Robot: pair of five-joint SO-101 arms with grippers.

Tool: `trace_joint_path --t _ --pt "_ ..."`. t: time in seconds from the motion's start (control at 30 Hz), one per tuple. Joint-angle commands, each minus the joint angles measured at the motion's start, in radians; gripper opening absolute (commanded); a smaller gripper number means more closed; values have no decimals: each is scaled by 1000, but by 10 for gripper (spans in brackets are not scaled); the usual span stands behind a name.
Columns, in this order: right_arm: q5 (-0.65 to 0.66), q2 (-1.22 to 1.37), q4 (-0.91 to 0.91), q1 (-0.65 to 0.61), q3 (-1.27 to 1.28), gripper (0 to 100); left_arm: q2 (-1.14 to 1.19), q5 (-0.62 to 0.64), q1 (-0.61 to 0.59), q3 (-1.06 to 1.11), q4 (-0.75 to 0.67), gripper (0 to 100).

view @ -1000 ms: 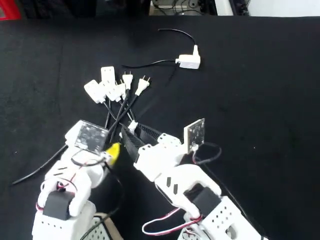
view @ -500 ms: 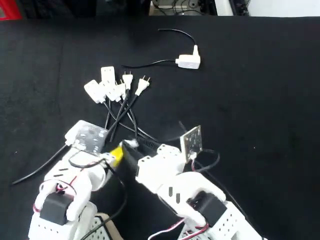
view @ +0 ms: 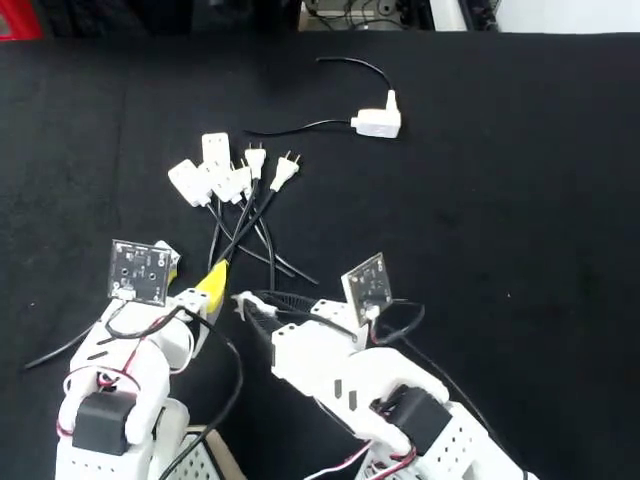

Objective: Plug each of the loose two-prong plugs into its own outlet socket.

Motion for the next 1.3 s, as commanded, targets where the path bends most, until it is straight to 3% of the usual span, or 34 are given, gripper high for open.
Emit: trace_joint_path --t 0.0,0.13,0.27,0.53,0.9,1.07,1.27 --pt "14 -90 -2 -8 -36 12 -3 8 -104 -62 -18 218" --pt "143 -85 -5 -6 -41 12 -3 9 -354 -114 -5 218" --pt "140 22 -14 -3 -102 12 -3 9 -622 -156 18 218" --pt "147 699 -117 -8 -443 12 -2 9 -924 -122 15 218" --pt "404 1624 -198 -106 -1041 12 -2 -74 -963 24 14 218" --pt "465 1811 -173 -117 -1194 12 -2 -75 -964 24 17 217" --pt "560 1842 -163 -77 -1280 12 -2 -75 -964 25 21 214"
